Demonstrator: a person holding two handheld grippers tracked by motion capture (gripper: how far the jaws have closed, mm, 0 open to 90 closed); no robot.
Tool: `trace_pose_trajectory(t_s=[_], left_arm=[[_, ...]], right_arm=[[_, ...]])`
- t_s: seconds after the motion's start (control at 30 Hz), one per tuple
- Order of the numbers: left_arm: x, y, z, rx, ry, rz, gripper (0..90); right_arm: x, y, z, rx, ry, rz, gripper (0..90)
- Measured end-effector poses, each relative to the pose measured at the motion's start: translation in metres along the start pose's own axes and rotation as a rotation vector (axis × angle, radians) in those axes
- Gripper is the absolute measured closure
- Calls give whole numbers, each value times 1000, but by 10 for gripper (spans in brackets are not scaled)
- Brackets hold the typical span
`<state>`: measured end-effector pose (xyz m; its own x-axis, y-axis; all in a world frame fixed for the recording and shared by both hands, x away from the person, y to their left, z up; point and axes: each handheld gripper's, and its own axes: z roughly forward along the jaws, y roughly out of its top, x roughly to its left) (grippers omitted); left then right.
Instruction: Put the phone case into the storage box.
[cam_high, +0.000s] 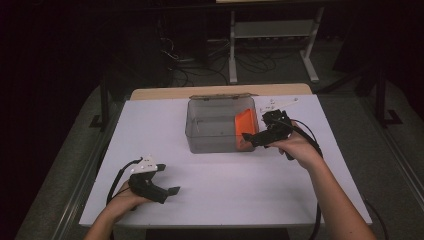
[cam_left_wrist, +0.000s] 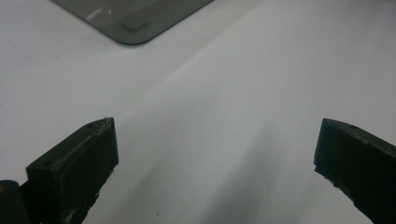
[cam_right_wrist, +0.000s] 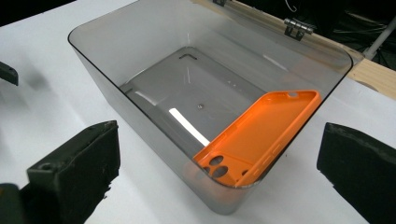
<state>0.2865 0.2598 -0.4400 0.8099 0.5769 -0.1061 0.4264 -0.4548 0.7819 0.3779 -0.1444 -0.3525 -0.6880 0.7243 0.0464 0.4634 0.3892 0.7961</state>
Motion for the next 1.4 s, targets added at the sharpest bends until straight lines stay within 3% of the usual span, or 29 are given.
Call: trace_pose_trajectory(t_s=[0.33,1.4], left_arm=[[0,0,0,0,-2,-1,0],[0,0,0,2,-2,-2,0]], right_arm=[[7,-19,-1,-13,-1,-9,0],[18,-78,-4,-17,-6,29,0]])
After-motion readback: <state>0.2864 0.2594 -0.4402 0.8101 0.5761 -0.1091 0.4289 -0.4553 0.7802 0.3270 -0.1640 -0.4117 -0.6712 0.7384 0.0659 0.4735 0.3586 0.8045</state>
